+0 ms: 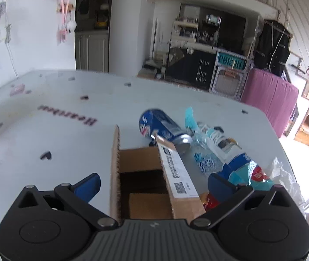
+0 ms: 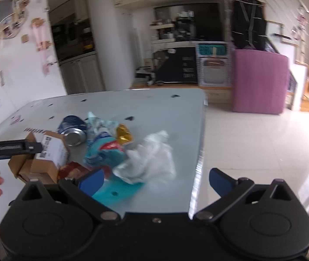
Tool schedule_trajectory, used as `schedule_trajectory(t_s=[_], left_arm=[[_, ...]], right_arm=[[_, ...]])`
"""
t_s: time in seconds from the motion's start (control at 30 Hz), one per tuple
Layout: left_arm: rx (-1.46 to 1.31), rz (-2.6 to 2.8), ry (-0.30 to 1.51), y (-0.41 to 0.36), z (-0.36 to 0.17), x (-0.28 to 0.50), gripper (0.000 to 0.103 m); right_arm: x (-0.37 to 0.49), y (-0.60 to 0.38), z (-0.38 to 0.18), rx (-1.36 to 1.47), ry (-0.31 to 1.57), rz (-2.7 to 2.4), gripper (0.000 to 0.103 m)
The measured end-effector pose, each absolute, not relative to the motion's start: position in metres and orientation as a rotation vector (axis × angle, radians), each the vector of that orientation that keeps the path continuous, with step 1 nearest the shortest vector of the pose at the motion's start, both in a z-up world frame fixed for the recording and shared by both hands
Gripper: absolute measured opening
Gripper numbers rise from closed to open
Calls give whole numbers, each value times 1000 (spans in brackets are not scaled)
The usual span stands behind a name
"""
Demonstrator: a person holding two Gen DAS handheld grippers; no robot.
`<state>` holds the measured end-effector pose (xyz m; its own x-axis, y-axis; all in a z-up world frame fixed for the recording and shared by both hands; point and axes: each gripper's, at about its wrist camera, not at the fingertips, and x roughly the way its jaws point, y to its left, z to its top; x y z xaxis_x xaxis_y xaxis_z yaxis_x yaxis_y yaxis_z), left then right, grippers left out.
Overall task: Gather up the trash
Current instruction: 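Grasp the cardboard box with the left tool while the right tool grasps the red snack packet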
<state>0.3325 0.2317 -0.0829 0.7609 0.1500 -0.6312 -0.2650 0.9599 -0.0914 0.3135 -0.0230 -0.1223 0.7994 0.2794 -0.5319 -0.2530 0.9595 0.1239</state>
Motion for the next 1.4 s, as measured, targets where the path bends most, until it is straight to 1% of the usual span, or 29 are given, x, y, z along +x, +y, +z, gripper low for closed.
schedule_trajectory(t_s=[0.17,0.2,0.23,0.27,0.33,0.37,0.4,0.57,0.77,1.0,1.17,1.37,1.4], left_arm=[[-142,263,725,224,-93,353,103],[-128,267,732,222,-95,356,103],[-114,269,736,220,-97,358,103],[-111,268,743,221,-99,360,103],[-121,269,768,224,-104,364,101],[-127,266,778,227,-107,365,98],[-132,261,775,228,-108,364,97],[-113,217,759,231,-108,356,93],[-122,170,760,241,-107,339,92],[-118,168,756,246,-106,320,91],[-114,173,749,243,-106,302,91],[-106,168,756,243,-106,291,90],[-103,169,759,243,-105,290,90]], right_arm=[[331,14,-130,-59,551,471,102],[333,21,-132,-83,549,513,97],[334,27,-134,-106,546,539,88],[337,35,-136,-126,550,566,85],[346,45,-142,-135,583,637,74],[349,52,-145,-137,599,664,71],[353,57,-147,-141,610,686,68],[367,83,-158,-181,639,761,68],[383,101,-170,-218,711,802,68],[359,108,-169,-260,784,915,66],[352,129,-172,-302,802,763,68],[350,141,-183,-315,804,699,62],[350,142,-183,-316,802,690,59]])
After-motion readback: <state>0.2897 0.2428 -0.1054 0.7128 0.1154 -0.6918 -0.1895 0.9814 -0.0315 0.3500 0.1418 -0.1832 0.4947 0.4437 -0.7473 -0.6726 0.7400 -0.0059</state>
